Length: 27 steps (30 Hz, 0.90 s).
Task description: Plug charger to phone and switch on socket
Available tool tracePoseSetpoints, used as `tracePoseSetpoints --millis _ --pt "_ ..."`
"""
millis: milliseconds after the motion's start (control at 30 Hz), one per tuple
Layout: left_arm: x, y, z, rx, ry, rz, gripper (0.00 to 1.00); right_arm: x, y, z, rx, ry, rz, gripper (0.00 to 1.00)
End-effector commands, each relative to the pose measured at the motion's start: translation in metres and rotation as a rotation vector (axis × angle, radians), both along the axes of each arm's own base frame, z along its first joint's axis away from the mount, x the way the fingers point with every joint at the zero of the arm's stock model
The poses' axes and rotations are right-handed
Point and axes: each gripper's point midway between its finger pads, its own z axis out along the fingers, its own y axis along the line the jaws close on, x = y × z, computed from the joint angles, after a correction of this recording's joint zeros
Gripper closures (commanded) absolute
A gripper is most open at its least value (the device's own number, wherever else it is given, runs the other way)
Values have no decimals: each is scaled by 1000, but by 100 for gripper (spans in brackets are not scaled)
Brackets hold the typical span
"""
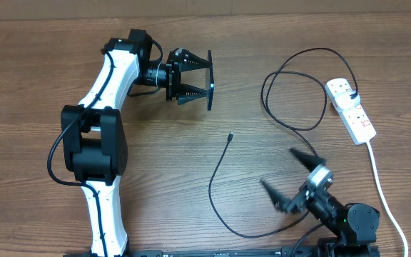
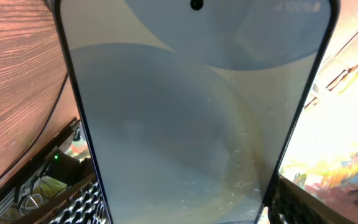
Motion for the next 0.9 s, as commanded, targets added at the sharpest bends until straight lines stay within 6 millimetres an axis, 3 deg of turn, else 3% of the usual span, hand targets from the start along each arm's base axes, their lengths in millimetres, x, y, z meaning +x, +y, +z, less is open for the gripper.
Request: tracePoseSetpoints --millis 0,67,333,667,867 --pt "6 4 18 -64 -8 12 26 -46 29 -2 -9 -12 313 0" --pt "6 4 18 -64 -8 12 26 -56 32 3 -12 -39 374 0" --pt "6 4 18 -63 -8 12 25 -60 30 42 163 36 377 0" --pt "6 4 18 -62 3 12 25 -76 28 92 200 -56 386 0" --pt "6 4 18 -62 3 12 26 -65 21 103 232 -2 303 0"
